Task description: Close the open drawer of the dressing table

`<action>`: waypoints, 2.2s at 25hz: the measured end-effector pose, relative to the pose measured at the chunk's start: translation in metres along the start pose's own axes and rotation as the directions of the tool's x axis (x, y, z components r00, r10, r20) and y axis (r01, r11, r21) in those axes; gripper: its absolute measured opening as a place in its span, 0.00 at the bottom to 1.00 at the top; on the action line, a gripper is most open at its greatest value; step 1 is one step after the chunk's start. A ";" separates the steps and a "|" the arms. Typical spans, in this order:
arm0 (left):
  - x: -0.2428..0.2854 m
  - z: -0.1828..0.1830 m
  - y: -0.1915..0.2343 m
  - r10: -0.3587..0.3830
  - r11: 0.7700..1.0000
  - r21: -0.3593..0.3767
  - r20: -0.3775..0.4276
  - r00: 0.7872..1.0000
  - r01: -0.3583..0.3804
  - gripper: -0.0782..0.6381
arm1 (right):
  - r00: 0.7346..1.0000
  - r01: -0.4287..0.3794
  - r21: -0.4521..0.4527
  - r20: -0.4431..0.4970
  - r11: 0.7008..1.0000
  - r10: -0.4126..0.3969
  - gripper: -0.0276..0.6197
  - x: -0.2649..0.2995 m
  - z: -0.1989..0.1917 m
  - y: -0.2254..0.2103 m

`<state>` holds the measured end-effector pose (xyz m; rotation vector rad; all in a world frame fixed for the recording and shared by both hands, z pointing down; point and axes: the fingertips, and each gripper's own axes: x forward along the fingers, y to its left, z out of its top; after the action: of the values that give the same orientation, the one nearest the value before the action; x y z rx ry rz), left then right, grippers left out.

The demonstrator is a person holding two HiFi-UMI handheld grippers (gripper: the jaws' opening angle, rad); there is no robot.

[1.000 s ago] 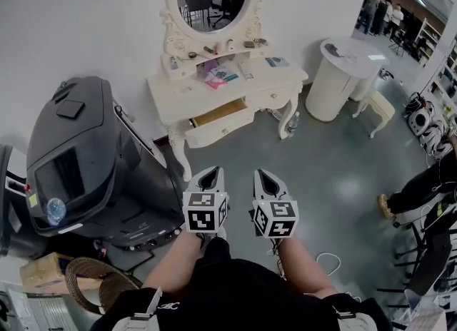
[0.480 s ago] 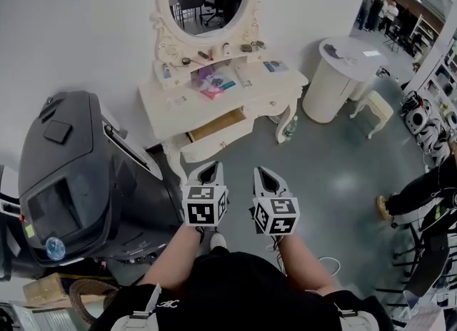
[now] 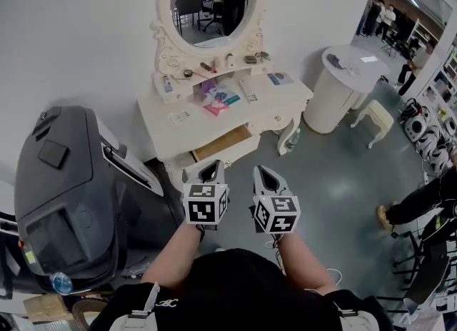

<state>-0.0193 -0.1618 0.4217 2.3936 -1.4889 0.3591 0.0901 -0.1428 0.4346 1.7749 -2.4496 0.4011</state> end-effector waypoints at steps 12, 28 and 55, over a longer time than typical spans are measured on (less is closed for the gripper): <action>0.028 -0.019 0.044 -0.006 0.998 -0.056 -0.064 0.998 0.002 0.12 | 0.999 0.010 0.014 -0.053 1.000 -0.009 0.06 0.048 -0.016 0.008; 0.081 -0.021 0.068 0.060 0.994 -0.089 -0.109 0.992 -0.070 0.12 | 0.992 -0.056 0.012 -0.110 0.998 0.057 0.06 0.112 -0.024 -0.020; 0.141 -0.132 0.100 0.252 0.888 -0.269 -0.390 0.885 -0.372 0.12 | 0.713 -0.428 0.041 -0.599 0.903 0.365 0.06 0.218 -0.186 -0.058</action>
<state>-0.0553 -0.2699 0.6070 1.7159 -1.6185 0.5196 0.0604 -0.3115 0.6715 0.8568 -2.2862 0.7248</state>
